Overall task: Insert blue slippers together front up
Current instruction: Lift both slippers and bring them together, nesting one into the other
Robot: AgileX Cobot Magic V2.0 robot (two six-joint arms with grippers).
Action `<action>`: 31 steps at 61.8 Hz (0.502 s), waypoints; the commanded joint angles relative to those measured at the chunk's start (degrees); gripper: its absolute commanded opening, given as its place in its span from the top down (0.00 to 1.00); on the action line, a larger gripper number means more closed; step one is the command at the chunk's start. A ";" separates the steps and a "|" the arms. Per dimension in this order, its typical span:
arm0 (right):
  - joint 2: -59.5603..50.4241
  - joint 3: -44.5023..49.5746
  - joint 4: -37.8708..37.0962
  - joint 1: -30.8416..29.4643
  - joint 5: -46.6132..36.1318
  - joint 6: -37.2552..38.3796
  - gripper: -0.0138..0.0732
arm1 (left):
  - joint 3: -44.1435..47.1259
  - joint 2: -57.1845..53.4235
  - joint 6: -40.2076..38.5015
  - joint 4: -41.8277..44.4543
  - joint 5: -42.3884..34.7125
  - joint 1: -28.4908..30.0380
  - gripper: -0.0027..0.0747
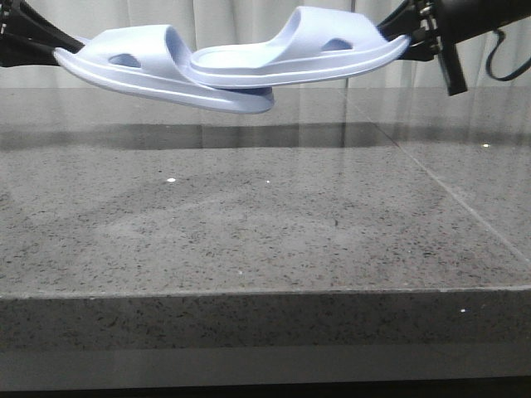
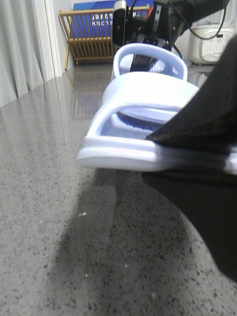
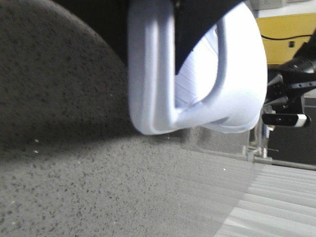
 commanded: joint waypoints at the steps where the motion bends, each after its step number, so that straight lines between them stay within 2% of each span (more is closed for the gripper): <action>1: -1.74 -1.19 6.76 0.95 0.61 -0.71 0.97 | -1.36 -3.37 -0.41 -5.98 4.34 -0.88 0.99; 31: 1.18 -1.19 11.23 7.09 0.74 -1.10 0.97 | -1.36 -3.37 -0.41 -9.02 3.35 -5.03 0.99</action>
